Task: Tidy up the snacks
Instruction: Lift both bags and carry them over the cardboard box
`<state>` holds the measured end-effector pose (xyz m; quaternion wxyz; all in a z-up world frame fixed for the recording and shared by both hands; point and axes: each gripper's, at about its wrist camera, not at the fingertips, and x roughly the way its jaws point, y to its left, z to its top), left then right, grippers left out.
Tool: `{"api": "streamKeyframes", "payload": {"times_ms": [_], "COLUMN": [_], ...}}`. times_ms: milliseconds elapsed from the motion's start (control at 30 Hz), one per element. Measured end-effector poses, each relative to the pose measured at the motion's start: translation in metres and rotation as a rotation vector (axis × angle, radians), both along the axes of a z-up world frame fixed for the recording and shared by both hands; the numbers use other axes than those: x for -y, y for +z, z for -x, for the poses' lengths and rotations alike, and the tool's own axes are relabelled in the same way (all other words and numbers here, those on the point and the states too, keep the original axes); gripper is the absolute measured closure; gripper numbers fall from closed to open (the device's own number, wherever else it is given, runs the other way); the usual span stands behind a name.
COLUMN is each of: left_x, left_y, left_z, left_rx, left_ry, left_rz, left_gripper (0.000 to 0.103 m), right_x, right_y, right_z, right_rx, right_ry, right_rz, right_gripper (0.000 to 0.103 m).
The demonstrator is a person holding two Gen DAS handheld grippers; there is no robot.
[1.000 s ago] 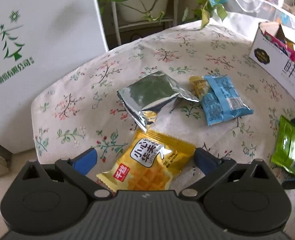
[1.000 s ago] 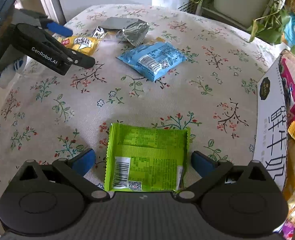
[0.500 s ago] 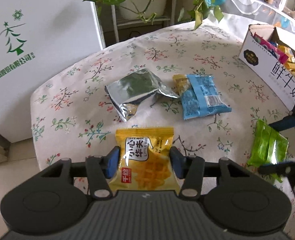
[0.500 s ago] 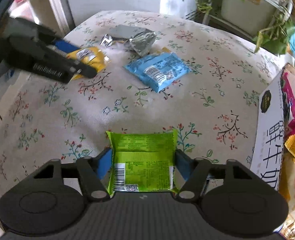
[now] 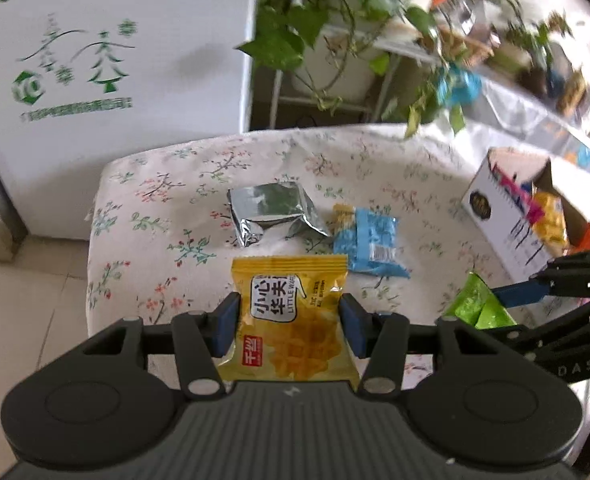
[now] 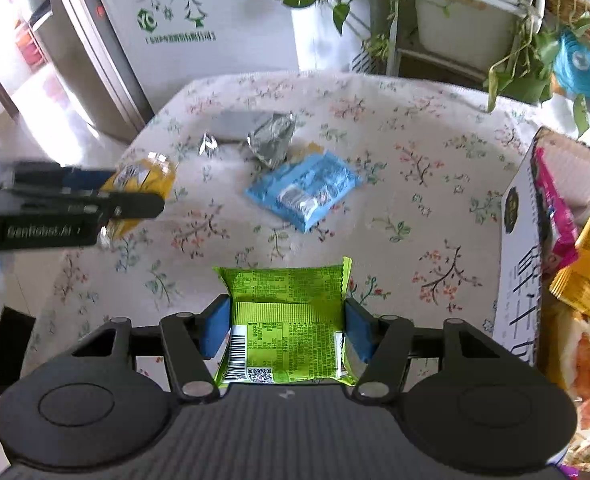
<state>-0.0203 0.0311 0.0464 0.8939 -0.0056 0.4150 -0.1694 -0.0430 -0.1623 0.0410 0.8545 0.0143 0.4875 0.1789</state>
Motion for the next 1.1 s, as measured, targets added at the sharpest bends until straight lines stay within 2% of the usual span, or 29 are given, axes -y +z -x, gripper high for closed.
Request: {"api": "streamKeyframes", "payload": {"times_ms": [233, 400, 533, 767, 1100], "left_x": [-0.005, 0.006, 0.014, 0.037, 0.070], "left_y": [-0.005, 0.000, 0.011, 0.032, 0.059], "left_z": [0.025, 0.037, 0.044, 0.056, 0.072], "left_rx": [-0.017, -0.008, 0.005, 0.029, 0.065], "left_ry": [0.130, 0.153, 0.178, 0.150, 0.083], "left_rz": [0.073, 0.084, 0.122, 0.131, 0.154], "left_gripper": [0.051, 0.051, 0.051, 0.051, 0.051], "right_x": [0.009, 0.027, 0.045, 0.081, 0.131], "right_y": [0.026, 0.047, 0.062, 0.085, 0.091], "right_z": [0.002, 0.002, 0.001, 0.008, 0.025], "right_rx": [0.074, 0.133, 0.181, 0.260, 0.299], "right_ry": [-0.031, -0.074, -0.123, -0.222, -0.373], "right_rz": [-0.036, -0.074, -0.111, -0.165, -0.213], "right_gripper": [0.036, 0.036, 0.037, 0.036, 0.037]}}
